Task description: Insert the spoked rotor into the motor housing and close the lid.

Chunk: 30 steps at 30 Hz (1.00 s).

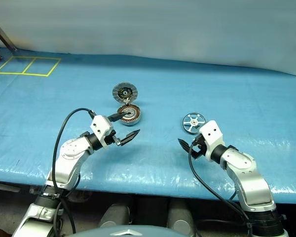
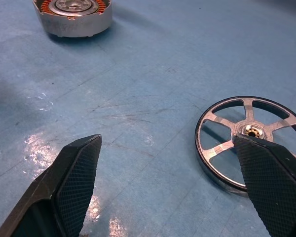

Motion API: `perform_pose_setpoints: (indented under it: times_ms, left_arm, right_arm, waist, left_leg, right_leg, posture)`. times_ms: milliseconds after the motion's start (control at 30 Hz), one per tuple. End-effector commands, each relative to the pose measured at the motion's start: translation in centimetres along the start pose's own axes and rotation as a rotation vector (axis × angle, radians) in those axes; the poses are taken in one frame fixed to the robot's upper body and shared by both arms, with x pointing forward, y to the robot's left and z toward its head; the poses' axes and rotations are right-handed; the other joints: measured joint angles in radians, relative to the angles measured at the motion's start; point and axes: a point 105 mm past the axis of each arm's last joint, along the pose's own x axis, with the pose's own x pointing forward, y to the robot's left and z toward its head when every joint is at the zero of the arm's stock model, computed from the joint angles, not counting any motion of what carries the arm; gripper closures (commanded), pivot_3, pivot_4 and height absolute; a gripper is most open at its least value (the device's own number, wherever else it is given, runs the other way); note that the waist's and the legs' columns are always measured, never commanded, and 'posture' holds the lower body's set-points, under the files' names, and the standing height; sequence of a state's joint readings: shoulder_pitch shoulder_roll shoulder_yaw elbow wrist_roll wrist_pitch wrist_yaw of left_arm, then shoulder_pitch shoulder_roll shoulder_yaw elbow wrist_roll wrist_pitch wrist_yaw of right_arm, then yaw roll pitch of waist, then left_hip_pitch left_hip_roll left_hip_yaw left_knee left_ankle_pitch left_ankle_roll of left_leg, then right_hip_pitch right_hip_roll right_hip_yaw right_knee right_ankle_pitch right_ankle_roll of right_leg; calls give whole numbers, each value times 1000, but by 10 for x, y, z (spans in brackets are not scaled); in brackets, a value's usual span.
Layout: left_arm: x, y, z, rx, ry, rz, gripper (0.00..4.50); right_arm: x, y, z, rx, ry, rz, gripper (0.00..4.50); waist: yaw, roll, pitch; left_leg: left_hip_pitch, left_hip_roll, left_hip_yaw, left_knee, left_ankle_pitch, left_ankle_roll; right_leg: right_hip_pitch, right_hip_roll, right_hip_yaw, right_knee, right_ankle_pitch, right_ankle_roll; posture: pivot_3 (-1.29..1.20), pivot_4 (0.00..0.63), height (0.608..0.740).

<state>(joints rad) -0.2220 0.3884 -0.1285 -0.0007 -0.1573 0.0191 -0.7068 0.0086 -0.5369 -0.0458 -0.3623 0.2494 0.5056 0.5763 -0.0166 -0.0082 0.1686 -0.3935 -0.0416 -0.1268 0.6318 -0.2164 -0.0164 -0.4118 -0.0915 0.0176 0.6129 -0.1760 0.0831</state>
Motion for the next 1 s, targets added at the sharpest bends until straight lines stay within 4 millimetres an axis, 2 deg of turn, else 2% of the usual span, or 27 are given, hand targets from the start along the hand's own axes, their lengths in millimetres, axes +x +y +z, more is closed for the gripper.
perform_pose_setpoints:
  times_ms: [33,167,300,467,733,867,1000]
  left_arm:
    - [1,5,13,99,28,-78,0]
    - [0,26,25,401,232,-265,0]
    - [11,43,44,661,379,-407,0]
    - [30,51,45,957,573,-603,0]
    - [43,67,43,1203,763,-747,0]
    - [46,75,50,1247,790,-745,0]
    - [41,81,40,1257,852,-778,0]
  right_arm:
    - [0,-1,13,-30,-40,-5,16]
    - [5,0,14,-33,-47,12,16]
    - [10,2,15,-39,-46,32,16]
    - [14,7,15,-50,-31,66,16]
    - [8,0,19,-77,-17,59,16]
    - [2,-2,17,-81,2,47,16]
    - [1,-3,18,-82,2,42,16]
  waist:
    - [0,0,0]
    - [-1,-2,1]
    - [2,-2,1]
    - [-1,-3,2]
    - [-10,-4,3]
    - [-10,-5,3]
    - [-12,-5,3]
  left_leg:
    - [0,0,0,0,0,0]
    - [0,0,0,1,0,0]
    - [-1,0,0,1,0,0]
    - [-2,0,0,-1,-1,1]
    - [-3,0,0,-1,-1,2]
    - [-4,0,0,-1,-1,2]
    - [-4,0,0,0,-1,2]
  right_leg:
    - [0,0,0,0,0,0]
    - [0,1,0,1,0,0]
    - [0,1,0,-1,0,0]
    - [-1,1,0,-3,3,5]
    - [-2,1,0,-2,3,6]
    - [-2,1,0,-2,3,6]
    - [-2,1,0,-2,3,7]
  posture:
    - [0,150,740]
    - [0,150,740]
    - [0,150,740]
    - [0,150,740]
    - [0,150,740]
    - [0,150,740]
    - [0,150,740]
